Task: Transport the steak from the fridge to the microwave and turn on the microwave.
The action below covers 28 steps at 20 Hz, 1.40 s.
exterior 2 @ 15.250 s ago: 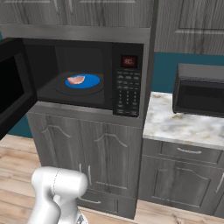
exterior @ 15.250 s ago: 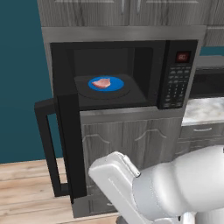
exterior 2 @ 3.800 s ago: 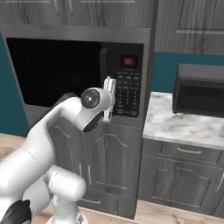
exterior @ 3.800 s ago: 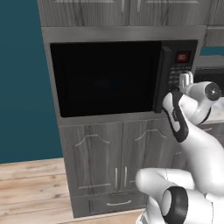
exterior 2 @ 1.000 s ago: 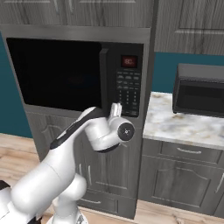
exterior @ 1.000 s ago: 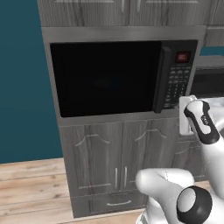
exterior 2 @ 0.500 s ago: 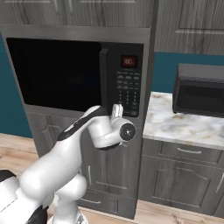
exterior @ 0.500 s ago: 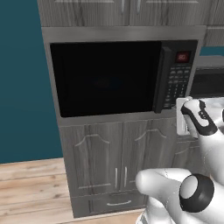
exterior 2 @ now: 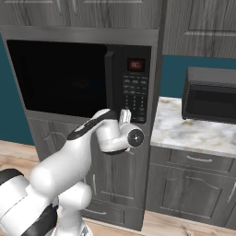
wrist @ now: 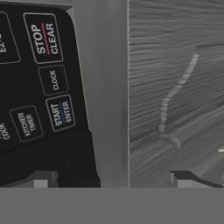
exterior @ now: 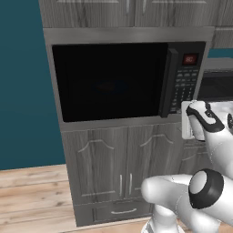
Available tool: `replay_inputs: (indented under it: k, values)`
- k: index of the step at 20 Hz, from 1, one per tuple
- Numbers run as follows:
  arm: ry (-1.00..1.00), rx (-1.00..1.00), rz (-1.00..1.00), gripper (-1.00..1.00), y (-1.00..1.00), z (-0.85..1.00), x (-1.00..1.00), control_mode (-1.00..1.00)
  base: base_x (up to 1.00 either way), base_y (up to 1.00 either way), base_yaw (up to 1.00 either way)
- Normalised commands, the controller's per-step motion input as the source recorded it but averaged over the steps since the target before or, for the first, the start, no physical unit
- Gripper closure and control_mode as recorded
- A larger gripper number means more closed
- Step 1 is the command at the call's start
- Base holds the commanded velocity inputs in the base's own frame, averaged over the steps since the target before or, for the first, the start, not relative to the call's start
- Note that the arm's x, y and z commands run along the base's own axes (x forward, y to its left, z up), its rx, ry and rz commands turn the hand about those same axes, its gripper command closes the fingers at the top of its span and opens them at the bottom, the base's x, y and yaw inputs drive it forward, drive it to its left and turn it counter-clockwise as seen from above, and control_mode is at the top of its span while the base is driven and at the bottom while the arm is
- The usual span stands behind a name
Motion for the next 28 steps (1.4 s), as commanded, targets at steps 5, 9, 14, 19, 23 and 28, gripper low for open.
replay_inputs:
  k: [5,9,14,19,23,28]
  values:
    - [0.0,0.0,0.0,-1.0,-0.05,-0.1,0.17,-1.0,0.0,0.0,0.0]
    - [0.0,0.0,0.0,-1.0,-0.01,-0.14,0.14,-1.0,0.0,0.0,0.0]
    - [0.0,0.0,0.0,-1.0,0.0,-0.13,0.18,-1.0,0.0,0.0,0.0]
    - [0.0,0.0,0.0,-1.0,-0.02,-0.03,0.21,-1.0,0.0,0.0,0.0]
    - [0.0,0.0,0.0,-1.0,-0.06,-0.01,0.16,-1.0,0.0,0.0,0.0]
    - [0.0,0.0,0.0,-1.0,-0.09,-0.02,0.17,-1.0,0.0,0.0,0.0]
